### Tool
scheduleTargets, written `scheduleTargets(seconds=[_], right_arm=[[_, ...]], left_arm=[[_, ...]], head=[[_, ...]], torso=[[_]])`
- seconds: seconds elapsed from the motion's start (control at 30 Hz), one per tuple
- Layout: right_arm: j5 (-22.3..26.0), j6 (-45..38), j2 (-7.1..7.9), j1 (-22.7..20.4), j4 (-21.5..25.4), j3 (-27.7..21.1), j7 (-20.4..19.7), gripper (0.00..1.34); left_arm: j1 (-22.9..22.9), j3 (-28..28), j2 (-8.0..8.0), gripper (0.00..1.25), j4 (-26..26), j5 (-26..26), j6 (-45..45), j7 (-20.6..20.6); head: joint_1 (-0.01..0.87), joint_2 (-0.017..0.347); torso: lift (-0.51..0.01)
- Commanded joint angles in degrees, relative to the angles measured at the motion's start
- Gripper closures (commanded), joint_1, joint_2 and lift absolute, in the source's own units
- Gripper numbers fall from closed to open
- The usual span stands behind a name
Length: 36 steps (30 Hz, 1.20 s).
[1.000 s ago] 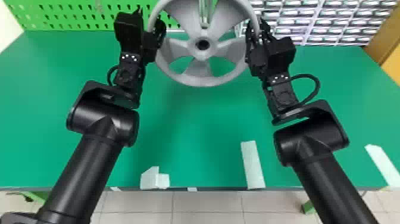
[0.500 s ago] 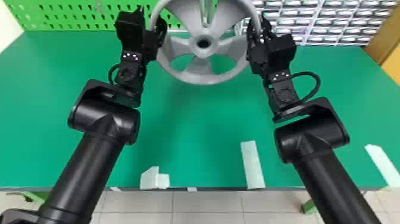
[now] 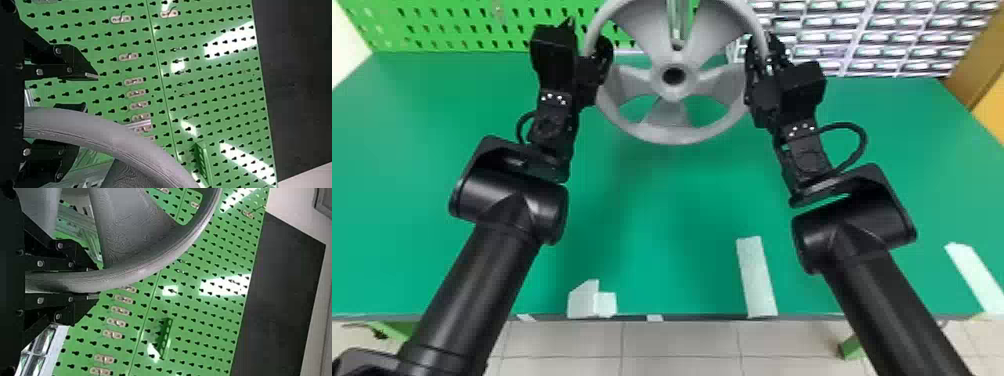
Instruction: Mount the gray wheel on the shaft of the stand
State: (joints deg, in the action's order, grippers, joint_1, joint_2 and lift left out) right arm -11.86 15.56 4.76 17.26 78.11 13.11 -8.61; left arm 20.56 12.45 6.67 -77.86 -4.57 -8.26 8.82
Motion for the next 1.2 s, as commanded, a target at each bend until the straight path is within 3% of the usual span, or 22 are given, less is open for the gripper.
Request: scheduleTargets(seconds=[0.0, 1.17], right_arm=[[0.0, 0.26, -0.1, 0.23, -0.59, 0.07, -0.44, 1.17], [-0.62, 1.14, -0.19, 1.37, -2.96, -0.9, -1.32, 1.17]], left_arm=[[0.1, -0.32, 0.0, 0.87, 0.34, -0.35, -0.44, 0.76], [2.73, -2.17, -0.96, 0.87, 6.23, -0.35, -3.96, 1.55]], head=[[0.865, 0.052], [0.865, 0.052]], torso=[[-0.101], [-0.101]])
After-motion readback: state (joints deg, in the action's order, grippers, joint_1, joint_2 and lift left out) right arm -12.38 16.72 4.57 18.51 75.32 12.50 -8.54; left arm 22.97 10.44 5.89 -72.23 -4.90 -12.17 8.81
